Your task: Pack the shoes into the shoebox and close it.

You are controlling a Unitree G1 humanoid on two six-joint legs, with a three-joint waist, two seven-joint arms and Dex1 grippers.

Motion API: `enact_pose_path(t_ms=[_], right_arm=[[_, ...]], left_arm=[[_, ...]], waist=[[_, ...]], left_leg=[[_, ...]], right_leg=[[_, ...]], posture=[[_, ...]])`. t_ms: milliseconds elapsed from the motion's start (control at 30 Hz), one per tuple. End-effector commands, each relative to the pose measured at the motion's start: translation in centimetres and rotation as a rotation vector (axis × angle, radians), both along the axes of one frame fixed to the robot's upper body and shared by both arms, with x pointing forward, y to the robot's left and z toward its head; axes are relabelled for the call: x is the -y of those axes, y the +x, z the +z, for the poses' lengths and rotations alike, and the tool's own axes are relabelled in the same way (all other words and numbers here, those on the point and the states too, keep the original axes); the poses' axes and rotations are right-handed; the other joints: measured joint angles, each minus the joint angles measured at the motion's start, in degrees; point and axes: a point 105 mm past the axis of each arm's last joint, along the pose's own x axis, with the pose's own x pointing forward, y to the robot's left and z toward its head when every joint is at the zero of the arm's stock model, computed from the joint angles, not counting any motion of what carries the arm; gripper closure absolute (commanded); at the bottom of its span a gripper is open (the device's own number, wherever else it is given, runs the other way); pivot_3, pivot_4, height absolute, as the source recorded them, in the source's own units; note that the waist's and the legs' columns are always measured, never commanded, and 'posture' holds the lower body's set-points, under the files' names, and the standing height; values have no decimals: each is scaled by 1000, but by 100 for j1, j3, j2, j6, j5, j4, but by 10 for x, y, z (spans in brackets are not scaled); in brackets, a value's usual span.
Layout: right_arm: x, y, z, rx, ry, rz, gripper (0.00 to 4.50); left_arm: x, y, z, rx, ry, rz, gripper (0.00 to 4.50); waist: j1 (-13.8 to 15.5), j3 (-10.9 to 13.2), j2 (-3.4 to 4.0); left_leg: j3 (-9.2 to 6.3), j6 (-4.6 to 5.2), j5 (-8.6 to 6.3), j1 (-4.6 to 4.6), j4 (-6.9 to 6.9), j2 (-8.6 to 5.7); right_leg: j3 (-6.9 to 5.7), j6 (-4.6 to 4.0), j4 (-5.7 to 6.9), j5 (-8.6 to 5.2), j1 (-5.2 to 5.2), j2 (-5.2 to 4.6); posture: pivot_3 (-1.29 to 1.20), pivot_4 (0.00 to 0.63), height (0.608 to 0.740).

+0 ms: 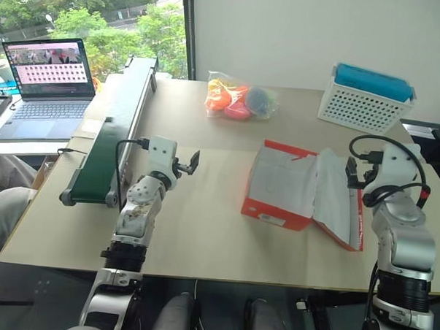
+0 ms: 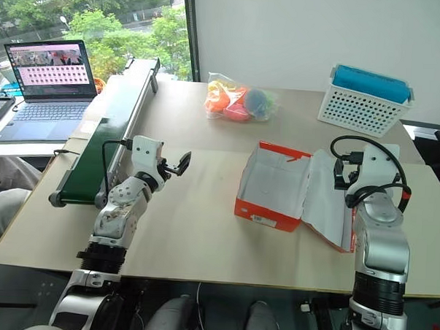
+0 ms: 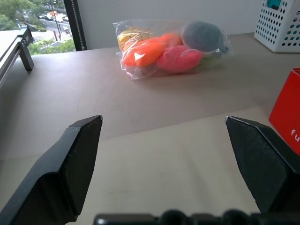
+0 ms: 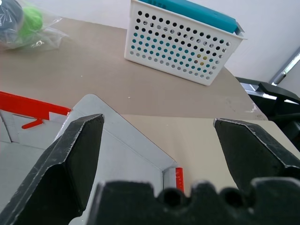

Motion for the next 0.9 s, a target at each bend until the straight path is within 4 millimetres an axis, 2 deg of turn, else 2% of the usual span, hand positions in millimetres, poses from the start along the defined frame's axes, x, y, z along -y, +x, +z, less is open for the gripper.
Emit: enact_pose_path(t_ms=[33,100,200,233,267,333,367,467,567,633,733,900], right_arm=[[-26,7,28,102,19,85,74],[-63,17,51,179,65,231,74],[-112,16,69,208,75,471,74],[-126,14,71,199,67,545,74],[-152,7,71,172,44,687,74],[-194,-12,65,106,10,938,74],[-207,-21,61,76,3,1033,74],[-227,-40,47,-15,14,1218,74],[-233,-54,28,-106,-31,1323,74],[-232,-50,16,-141,-41,1312,74],[-233,-49,11,-155,-37,1310,74],[-234,-46,1,-167,-24,1288,74]], left_arm=[[-11,1,27,115,36,49,0],[-26,-2,43,197,57,112,0],[-53,-2,47,208,51,219,0],[-62,-2,48,205,49,251,0],[-75,-4,49,205,62,286,0],[-98,-7,54,210,87,343,0],[-108,-8,56,205,87,365,0],[-125,-9,54,152,67,382,0],[-135,-11,49,93,99,374,0],[-148,-15,43,16,73,379,0],[-161,-18,39,-49,36,401,0],[-168,-18,35,-101,0,423,0]], waist=[[-1,0,0],[-97,1,0],[-166,0,1],[-160,1,1],[-151,1,0],[-151,1,-2],[-151,2,-2],[-107,2,-3],[-23,2,-6],[-14,2,-7],[-18,2,-10],[-16,3,-14]], left_leg=[[0,0,0,0,0,0],[3,-2,1,0,0,3],[11,-9,6,2,-8,12],[8,-13,8,2,-12,12],[5,-13,8,2,-15,12],[5,-35,21,1,-15,11],[6,-34,21,1,-14,10],[5,-26,16,1,-9,6],[-11,-8,4,1,2,2],[-15,-6,2,1,4,1],[-12,-49,27,1,-1,2],[-11,-65,36,1,-12,5]], right_leg=[[0,0,0,0,0,0],[5,-3,3,2,-8,6],[23,-10,10,7,-19,21],[22,-10,10,6,-21,22],[18,-10,9,6,-21,22],[15,-10,4,6,-20,21],[15,-9,3,6,-18,21],[15,-8,0,5,-13,14],[-5,-6,-4,5,-10,7],[-10,-6,-9,5,-15,6],[-8,-7,-2,5,-9,6],[-8,-8,0,5,-12,10]], posture=[[0,150,699],[0,150,699],[0,150,699],[0,150,699],[0,150,699],[0,150,699],[0,150,699],[0,150,699],[0,150,699],[0,150,699],[0,150,699],[0,150,699]])
